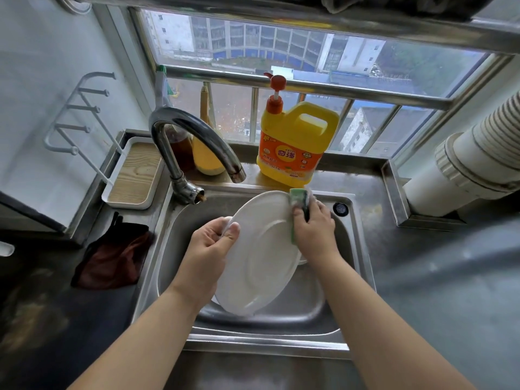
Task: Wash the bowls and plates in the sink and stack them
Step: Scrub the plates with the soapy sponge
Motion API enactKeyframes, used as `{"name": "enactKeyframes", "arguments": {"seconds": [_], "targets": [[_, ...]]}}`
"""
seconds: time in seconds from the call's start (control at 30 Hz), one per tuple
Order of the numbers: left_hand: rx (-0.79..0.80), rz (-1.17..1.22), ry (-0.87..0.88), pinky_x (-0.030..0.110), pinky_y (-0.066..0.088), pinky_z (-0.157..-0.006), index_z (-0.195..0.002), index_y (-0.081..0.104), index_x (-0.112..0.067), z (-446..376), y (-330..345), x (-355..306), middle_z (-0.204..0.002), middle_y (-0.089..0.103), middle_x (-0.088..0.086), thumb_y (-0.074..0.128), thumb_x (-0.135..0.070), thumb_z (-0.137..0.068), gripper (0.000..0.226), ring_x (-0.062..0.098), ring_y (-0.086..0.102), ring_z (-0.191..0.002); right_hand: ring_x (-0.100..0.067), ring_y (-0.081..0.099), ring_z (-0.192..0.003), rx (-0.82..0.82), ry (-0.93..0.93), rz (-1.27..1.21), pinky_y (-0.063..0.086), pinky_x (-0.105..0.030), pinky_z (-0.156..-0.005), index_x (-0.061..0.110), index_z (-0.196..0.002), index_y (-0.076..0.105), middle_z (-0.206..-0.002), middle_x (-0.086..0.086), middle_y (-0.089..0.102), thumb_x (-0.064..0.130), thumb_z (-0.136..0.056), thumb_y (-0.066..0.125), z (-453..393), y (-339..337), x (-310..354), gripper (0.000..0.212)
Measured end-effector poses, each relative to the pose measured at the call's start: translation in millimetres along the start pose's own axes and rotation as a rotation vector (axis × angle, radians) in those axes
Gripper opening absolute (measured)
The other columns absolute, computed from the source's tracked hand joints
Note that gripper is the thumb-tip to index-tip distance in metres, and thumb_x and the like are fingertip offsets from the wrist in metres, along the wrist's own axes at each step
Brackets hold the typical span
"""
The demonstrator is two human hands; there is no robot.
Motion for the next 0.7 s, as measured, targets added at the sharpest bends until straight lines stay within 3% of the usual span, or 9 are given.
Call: {"name": "enactKeyframes", "arguments": {"seconds": [0.2,0.27,0.4,0.5,0.57,0.7], "targets": [[0.001,-0.035,-0.011,0.026,0.053,-0.058,-0.085,0.071,-0.015,-1.4,-0.9,5.8,-0.075,0.07,0.005,0.05,-0.013,-0.096,0.024,0.015,0.065,-0.066,-0.02,0.018,-0.134,-0.019,-0.446,0.145,0.022,-0.037,-0.111,0.037,-0.149,0.019,-0.154,0.002,0.02,0.043,-0.097,0.043,41.7,20.8,38.3,0.058],[0.003,0.001,-0.022,0.027,0.054,-0.058,-0.083,0.072,-0.017,-1.6,-2.4,6.9,-0.077,0.071,0.006,0.051,-0.016,-0.095,0.025,0.016,0.065,-0.067,-0.019,0.018,-0.133,-0.039,-0.456,0.149,0.022,-0.037,-0.111,0.037,-0.149,0.021,-0.152,0.002,0.022,0.045,-0.096,0.044,37.4,19.6,37.7,0.058],[-0.04,0.101,-0.015,0.025,0.054,-0.056,-0.081,0.067,-0.012,-0.3,-7.2,4.7,-0.072,0.068,0.005,0.049,-0.017,-0.095,0.023,0.014,0.063,-0.063,-0.025,0.02,-0.137,-0.046,-0.12,-0.011,0.02,-0.04,-0.112,0.029,-0.149,0.026,-0.151,-0.004,0.027,0.044,-0.097,0.043,4.0,8.0,-0.2,0.057],[-0.053,0.201,-0.016,0.025,0.055,-0.061,-0.079,0.067,-0.016,-2.8,-14.3,5.9,-0.078,0.067,0.005,0.054,-0.025,-0.089,0.018,0.014,0.063,-0.068,-0.033,0.035,-0.132,0.005,0.153,-0.157,0.032,-0.052,-0.109,0.03,-0.146,0.035,-0.144,-0.008,0.039,0.058,-0.086,0.041,-4.0,13.2,-40.6,0.066],[-0.044,0.243,-0.015,0.027,0.057,-0.066,-0.079,0.066,-0.018,-5.6,-19.1,8.1,-0.083,0.068,0.004,0.054,-0.028,-0.086,0.017,0.016,0.065,-0.074,-0.029,0.044,-0.127,0.046,0.296,-0.307,0.04,-0.052,-0.104,0.038,-0.146,0.03,-0.142,-0.004,0.043,0.058,-0.086,0.043,3.4,19.7,-56.5,0.064],[0.009,0.309,-0.057,0.03,0.059,-0.074,-0.083,0.07,-0.02,-5.4,-23.1,17.8,-0.092,0.071,0.004,0.06,-0.032,-0.083,0.015,0.018,0.067,-0.084,-0.02,0.054,-0.116,0.086,0.386,-0.658,0.045,-0.048,-0.101,0.042,-0.144,0.031,-0.134,0.002,0.052,0.042,-0.094,0.051,11.6,25.7,-67.8,0.054]]}}
Point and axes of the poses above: each hand's wrist, its own z-axis away from the middle knuckle, its own y-axis out of the palm, x = y × z, the point moved 3 cm from there along -z, towards the middle knuckle
